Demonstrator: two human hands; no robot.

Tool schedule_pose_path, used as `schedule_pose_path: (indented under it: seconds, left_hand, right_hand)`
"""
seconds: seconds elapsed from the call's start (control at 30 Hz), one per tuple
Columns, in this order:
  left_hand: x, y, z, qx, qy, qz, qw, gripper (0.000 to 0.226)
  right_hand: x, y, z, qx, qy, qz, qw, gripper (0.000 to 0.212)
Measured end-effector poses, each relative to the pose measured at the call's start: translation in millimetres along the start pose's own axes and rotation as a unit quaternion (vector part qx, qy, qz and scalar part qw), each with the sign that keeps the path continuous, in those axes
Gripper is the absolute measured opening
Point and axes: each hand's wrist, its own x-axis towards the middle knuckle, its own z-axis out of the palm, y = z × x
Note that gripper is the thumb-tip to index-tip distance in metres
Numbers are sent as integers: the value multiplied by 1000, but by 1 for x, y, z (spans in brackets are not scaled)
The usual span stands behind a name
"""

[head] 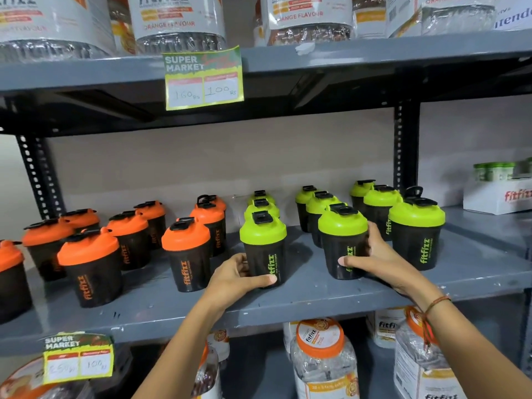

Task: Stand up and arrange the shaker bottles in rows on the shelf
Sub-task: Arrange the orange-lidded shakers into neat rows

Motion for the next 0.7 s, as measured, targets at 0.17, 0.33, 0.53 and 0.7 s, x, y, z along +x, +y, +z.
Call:
schedule_pose_path:
  seconds: [0.17, 0.33, 0.53, 0.7]
  left_hand:
    - [-34, 10, -6, 1, 91, 45, 995, 94]
    - [-92, 7, -45, -26, 360, 182, 915, 37]
    - [-102, -34, -148, 18, 490, 177, 854, 94]
    - [-91, -75, -223, 83, 338, 31, 937, 126]
  right_hand:
    - [-10, -17, 6, 64, 85, -32, 994, 123]
    - [-38, -47, 47, -3, 312, -203, 928, 80]
    - [-66, -123, 184, 31, 214, -340, 915, 62]
    - [-37, -133, 267, 14, 76, -154, 985, 106]
